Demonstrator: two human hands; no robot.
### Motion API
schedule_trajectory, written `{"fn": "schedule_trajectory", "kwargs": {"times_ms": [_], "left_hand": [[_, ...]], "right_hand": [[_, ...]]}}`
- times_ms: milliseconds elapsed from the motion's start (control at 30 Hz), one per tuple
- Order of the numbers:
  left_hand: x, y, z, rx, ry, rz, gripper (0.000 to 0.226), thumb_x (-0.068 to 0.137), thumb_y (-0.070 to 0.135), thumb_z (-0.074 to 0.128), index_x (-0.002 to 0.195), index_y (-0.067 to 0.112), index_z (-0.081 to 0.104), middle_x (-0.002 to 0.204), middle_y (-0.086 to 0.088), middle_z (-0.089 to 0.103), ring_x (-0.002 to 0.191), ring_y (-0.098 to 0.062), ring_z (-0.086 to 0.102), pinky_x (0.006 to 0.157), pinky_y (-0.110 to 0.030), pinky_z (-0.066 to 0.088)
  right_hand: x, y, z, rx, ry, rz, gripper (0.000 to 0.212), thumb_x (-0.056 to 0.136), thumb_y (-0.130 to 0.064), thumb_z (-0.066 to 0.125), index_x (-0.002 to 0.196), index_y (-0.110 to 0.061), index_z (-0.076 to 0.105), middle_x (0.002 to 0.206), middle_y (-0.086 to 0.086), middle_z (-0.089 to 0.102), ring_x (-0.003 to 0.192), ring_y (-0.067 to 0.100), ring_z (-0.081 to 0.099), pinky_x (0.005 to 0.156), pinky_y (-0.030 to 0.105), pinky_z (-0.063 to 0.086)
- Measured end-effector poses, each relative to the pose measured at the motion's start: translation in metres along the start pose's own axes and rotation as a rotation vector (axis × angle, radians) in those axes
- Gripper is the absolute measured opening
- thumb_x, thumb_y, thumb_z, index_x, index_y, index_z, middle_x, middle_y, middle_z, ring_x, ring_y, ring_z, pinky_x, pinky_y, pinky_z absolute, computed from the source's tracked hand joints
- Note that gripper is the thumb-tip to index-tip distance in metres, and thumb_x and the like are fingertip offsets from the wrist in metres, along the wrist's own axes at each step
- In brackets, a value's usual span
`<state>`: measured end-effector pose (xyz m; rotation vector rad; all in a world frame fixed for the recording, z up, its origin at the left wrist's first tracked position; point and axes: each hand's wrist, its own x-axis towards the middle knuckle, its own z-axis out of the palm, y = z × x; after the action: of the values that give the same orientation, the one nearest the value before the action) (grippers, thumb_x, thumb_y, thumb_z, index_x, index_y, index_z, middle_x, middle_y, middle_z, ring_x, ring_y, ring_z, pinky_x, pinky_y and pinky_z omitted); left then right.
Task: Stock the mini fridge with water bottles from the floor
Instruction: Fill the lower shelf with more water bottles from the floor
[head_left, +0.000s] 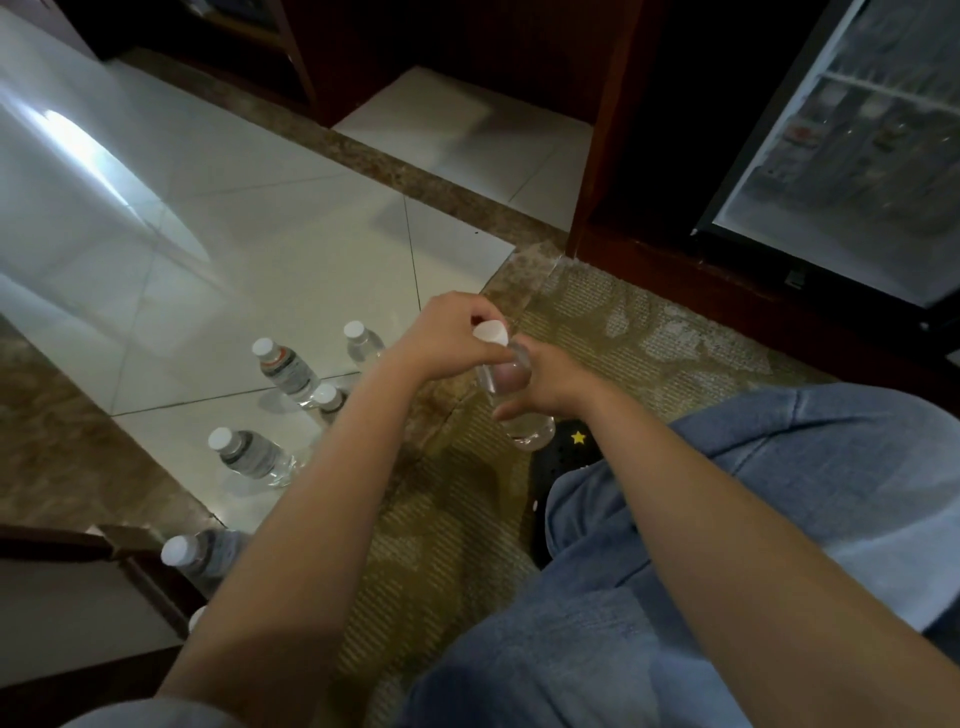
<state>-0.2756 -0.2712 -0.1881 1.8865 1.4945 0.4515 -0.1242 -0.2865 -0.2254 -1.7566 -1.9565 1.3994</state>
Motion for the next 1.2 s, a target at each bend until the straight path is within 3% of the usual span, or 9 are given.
{"fn": "schedule_trajectory", "kwargs": {"times_ms": [100,167,267,333,433,567,700,833,1200], "left_hand": [[-0.006,-0.008,0.009,-0.207,0.120,-0.062,0.018,0.077,0.028,0.074,0.091,0.018,0.069,0.090,0.006,0.065,0.086,-0.012,0.060,0.074,-0.024,0.051],[-0.008,-0.020,0.017,-0.358,0.289,-0.203,0.020,0.086,0.038,0.062,0.089,0.018,0.065,0.087,0.005,0.063,0.081,-0.016,0.062,0.072,-0.028,0.053],[-0.014,-0.049,0.026,-0.434,0.580,-0.400,0.028,0.093,0.041,0.050,0.091,0.015,0.059,0.083,0.003,0.059,0.075,-0.012,0.056,0.063,-0.020,0.043],[-0.022,-0.074,0.031,-0.443,0.685,-0.509,0.024,0.095,0.035,0.051,0.092,0.012,0.056,0.085,0.001,0.057,0.076,-0.012,0.052,0.059,-0.018,0.036],[-0.037,-0.123,0.044,-0.411,0.666,-0.738,0.024,0.091,0.033,0.058,0.092,0.010,0.051,0.092,-0.006,0.055,0.082,-0.017,0.051,0.057,-0.020,0.033],[-0.056,-0.173,0.056,-0.361,0.487,-0.926,0.055,0.077,0.038,0.073,0.115,0.005,0.051,0.109,-0.010,0.057,0.100,-0.027,0.057,0.073,-0.034,0.043],[-0.053,-0.200,0.051,-0.343,0.477,-1.107,0.079,0.070,0.039,0.079,0.129,0.005,0.039,0.131,-0.016,0.046,0.117,-0.035,0.049,0.093,-0.047,0.046],[-0.040,-0.210,0.050,-0.432,0.467,-1.075,0.086,0.068,0.032,0.081,0.136,0.006,0.034,0.134,-0.015,0.045,0.123,-0.036,0.047,0.099,-0.047,0.042],[-0.014,-0.219,0.062,-0.559,0.645,-1.090,0.071,0.074,0.032,0.078,0.129,0.006,0.040,0.132,-0.013,0.053,0.122,-0.033,0.049,0.099,-0.041,0.040]], "right_hand": [[0.006,0.001,0.009,0.018,0.064,0.037,0.076,0.063,-0.018,0.086,0.129,-0.022,0.048,0.127,0.002,0.056,0.114,0.024,0.054,0.091,0.037,0.048],[0.011,0.003,0.018,-0.002,0.087,0.048,0.072,0.062,-0.020,0.087,0.124,-0.022,0.051,0.123,0.000,0.058,0.111,0.023,0.056,0.090,0.037,0.048],[0.017,0.000,0.027,-0.034,0.090,0.032,0.071,0.063,-0.021,0.086,0.124,-0.021,0.050,0.124,0.001,0.059,0.111,0.023,0.057,0.090,0.035,0.047],[0.022,-0.006,0.030,-0.004,0.096,0.038,0.076,0.063,-0.023,0.085,0.130,-0.022,0.048,0.129,0.001,0.057,0.115,0.024,0.056,0.093,0.039,0.047],[0.033,-0.019,0.032,0.057,0.119,0.043,0.078,0.064,-0.024,0.085,0.131,-0.023,0.045,0.130,0.001,0.057,0.116,0.025,0.055,0.091,0.039,0.047],[0.046,-0.031,0.034,0.060,0.135,0.026,0.076,0.066,-0.021,0.085,0.131,-0.020,0.045,0.131,0.004,0.055,0.117,0.025,0.053,0.088,0.036,0.045],[0.053,-0.034,0.038,0.060,0.125,0.037,0.080,0.066,-0.019,0.085,0.135,-0.019,0.043,0.136,0.005,0.052,0.123,0.027,0.050,0.099,0.043,0.044],[0.059,-0.031,0.046,0.033,0.114,0.053,0.081,0.066,-0.019,0.085,0.135,-0.019,0.042,0.136,0.004,0.052,0.123,0.026,0.051,0.097,0.041,0.044],[0.071,-0.022,0.044,-0.009,0.107,0.059,0.075,0.064,-0.023,0.086,0.127,-0.018,0.046,0.130,0.001,0.055,0.116,0.023,0.053,0.091,0.036,0.045]]}}
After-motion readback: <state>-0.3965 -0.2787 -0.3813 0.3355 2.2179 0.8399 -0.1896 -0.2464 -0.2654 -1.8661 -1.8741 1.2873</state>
